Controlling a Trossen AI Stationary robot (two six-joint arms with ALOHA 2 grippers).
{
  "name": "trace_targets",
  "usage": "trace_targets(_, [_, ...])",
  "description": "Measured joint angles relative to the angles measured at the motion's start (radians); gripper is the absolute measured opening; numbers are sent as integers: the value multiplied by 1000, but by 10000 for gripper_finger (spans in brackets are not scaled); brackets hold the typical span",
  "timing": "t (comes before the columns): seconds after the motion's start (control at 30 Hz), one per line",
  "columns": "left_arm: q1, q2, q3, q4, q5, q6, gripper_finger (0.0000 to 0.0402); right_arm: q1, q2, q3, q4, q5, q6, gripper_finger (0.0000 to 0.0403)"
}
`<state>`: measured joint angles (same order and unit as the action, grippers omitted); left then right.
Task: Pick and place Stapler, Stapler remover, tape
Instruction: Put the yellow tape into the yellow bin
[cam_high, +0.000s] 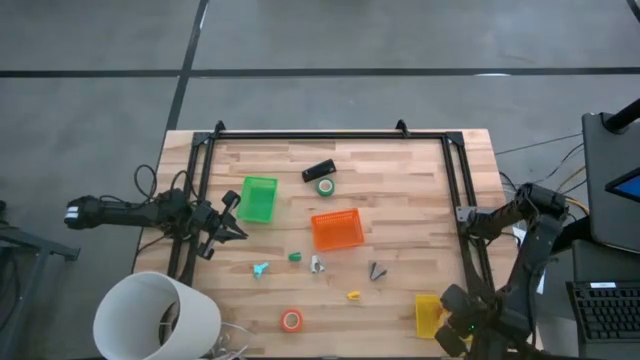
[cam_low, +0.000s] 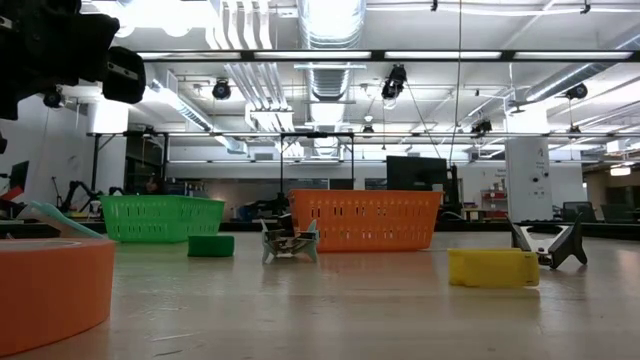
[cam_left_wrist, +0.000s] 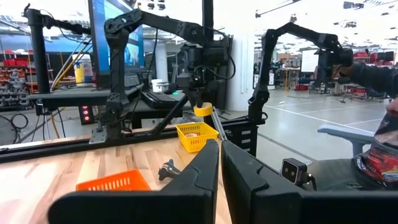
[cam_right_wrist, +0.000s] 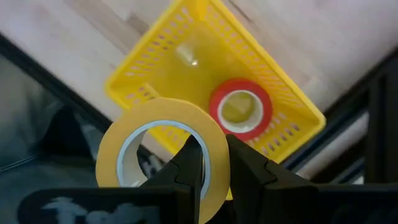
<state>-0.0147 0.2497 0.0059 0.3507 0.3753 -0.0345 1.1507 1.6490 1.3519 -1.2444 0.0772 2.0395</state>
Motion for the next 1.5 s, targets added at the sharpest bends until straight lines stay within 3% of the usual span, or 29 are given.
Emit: trace_targets(1.5, [0, 0, 0, -3, 0, 0, 23, 49, 43, 14, 4, -3, 80, 54])
